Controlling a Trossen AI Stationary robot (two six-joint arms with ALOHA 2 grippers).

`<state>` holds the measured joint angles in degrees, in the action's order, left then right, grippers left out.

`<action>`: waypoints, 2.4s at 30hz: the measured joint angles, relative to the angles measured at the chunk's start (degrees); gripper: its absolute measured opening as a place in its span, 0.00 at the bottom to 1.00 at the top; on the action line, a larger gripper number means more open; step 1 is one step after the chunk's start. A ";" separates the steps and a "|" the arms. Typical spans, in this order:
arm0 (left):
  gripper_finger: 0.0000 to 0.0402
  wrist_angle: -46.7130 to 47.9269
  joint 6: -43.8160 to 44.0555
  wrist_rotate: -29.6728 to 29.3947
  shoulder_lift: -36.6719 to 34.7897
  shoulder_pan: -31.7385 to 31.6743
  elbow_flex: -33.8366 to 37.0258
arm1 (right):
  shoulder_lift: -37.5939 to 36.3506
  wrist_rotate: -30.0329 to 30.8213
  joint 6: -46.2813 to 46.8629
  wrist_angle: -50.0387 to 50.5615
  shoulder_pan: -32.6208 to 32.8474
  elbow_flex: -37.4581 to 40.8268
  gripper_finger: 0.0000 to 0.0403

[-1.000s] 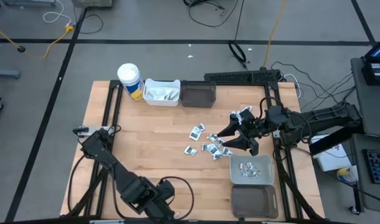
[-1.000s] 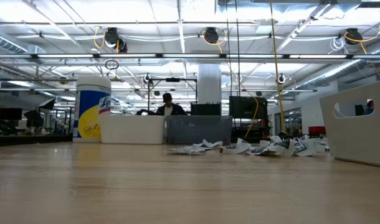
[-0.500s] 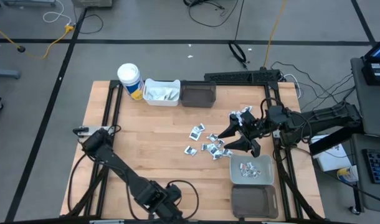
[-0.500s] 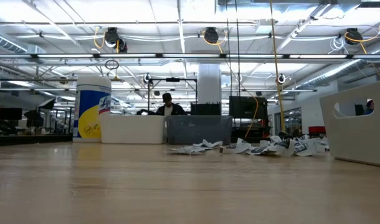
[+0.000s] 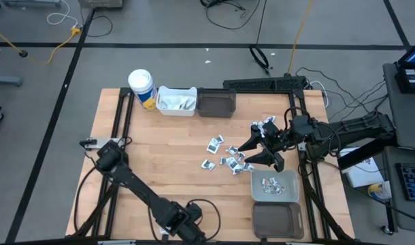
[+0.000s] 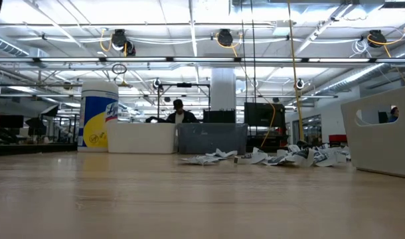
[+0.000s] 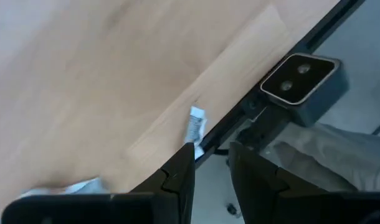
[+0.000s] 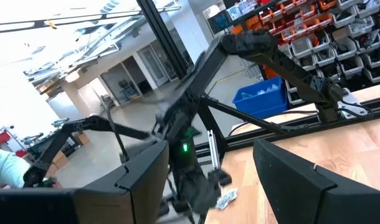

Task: Pick & Place First Aid Supplies
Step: Put the orange ointment pack into the gray bin

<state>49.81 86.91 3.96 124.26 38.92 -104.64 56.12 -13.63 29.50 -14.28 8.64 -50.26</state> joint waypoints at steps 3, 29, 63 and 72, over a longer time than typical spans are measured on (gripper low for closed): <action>0.25 -2.07 0.18 1.78 2.59 0.02 0.00 | 0.00 0.00 -0.03 0.49 0.00 0.00 0.57; 0.25 -3.49 0.26 1.45 4.82 0.59 0.04 | -0.52 0.00 2.66 0.85 0.07 0.00 0.57; 0.25 -3.95 0.24 1.30 6.76 0.59 -0.07 | -2.08 0.09 2.38 0.91 0.11 -0.02 0.57; 0.03 -2.91 -1.82 2.68 6.70 0.57 -0.07 | -3.37 0.35 2.61 0.97 0.11 -0.02 0.57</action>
<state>46.90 85.10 6.63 130.96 39.48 -104.71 52.75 -13.28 32.11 -13.31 8.75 -50.28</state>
